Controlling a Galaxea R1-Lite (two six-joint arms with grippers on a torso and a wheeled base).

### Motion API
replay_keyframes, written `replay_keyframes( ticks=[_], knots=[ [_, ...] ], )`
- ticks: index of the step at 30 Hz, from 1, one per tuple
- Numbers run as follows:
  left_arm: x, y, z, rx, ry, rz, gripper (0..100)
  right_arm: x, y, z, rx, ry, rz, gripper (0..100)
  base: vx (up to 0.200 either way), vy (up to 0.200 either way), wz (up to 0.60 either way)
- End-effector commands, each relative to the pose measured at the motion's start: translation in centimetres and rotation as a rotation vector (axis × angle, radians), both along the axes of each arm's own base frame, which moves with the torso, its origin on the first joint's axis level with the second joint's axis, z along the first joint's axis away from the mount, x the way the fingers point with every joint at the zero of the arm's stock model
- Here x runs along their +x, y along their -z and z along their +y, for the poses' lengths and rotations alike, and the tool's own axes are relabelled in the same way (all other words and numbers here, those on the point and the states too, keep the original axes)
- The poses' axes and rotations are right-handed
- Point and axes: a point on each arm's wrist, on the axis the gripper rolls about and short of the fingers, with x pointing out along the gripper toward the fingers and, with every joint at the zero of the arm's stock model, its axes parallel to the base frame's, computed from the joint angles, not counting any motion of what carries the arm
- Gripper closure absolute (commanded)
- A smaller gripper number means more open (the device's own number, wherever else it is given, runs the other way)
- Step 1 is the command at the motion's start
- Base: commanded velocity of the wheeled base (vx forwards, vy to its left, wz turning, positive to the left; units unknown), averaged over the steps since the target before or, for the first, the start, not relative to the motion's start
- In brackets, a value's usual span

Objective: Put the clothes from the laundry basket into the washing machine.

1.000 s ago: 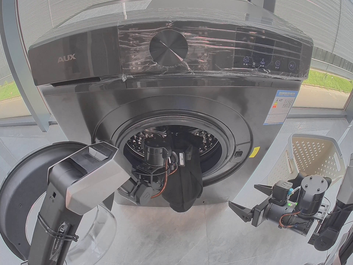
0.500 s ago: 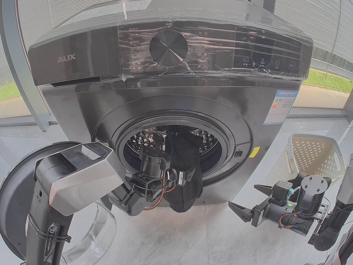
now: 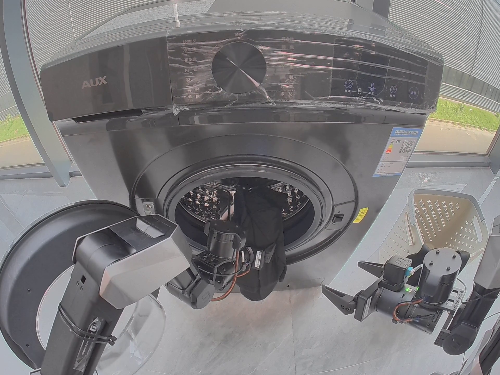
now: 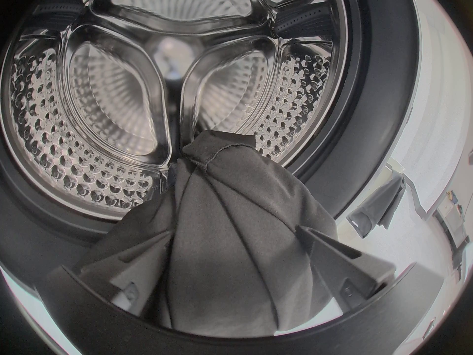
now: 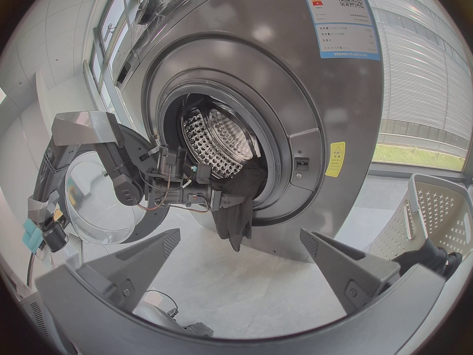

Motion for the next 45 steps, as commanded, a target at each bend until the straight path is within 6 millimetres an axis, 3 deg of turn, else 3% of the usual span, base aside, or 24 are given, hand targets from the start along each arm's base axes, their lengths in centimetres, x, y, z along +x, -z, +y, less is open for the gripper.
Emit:
replay_keyframes(
  ticks=[1, 11, 17, 25, 26, 31, 41, 45],
  knots=[
    [0.5, 1.2, -0.2, 0.006, -0.002, -0.007, 100, 0.1, 0.0, 0.0, 0.001, 0.001, -0.001, 0, 0.0, 0.0, 0.0],
    [2.5, -1.8, -1.0, -0.091, -0.062, -0.132, 100, 0.0, 0.0, 0.1, 0.001, -0.002, -0.001, 0, 0.0, 0.0, 0.0],
    [5.8, -4.3, -0.5, -0.182, -0.156, -0.29, 100, 0.0, 0.0, 0.1, 0.001, -0.002, -0.001, 0, 0.0, 0.0, 0.0],
    [6.5, -4.3, -0.3, -0.19, -0.18, -0.31, 100, 0.0, 0.0, 0.1, 0.001, -0.002, -0.001, 0, 0.0, 0.0, 0.0],
    [6.5, -4.3, -0.3, -0.19, -0.18, -0.31, 0, 0.0, 0.0, 0.1, 0.001, -0.002, -0.001, 0, 0.0, 0.0, 0.0],
    [6.3, -4.1, -0.2, -0.184, -0.181, -0.298, 0, 0.0, 0.0, 0.1, 0.0, -0.002, 0.0, 0, 0.0, 0.0, 0.0],
    [1.2, -2.8, -0.2, -0.09, -0.086, -0.139, 0, 0.0, 0.3, 0.1, -0.008, -0.002, 0.01, 0, 0.0, 0.0, 0.0],
    [0.2, -2.0, -0.3, -0.077, -0.03, -0.096, 0, 0.0, 0.4, 0.1, -0.01, -0.002, 0.013, 0, 0.0, 0.0, 0.0]
  ],
)
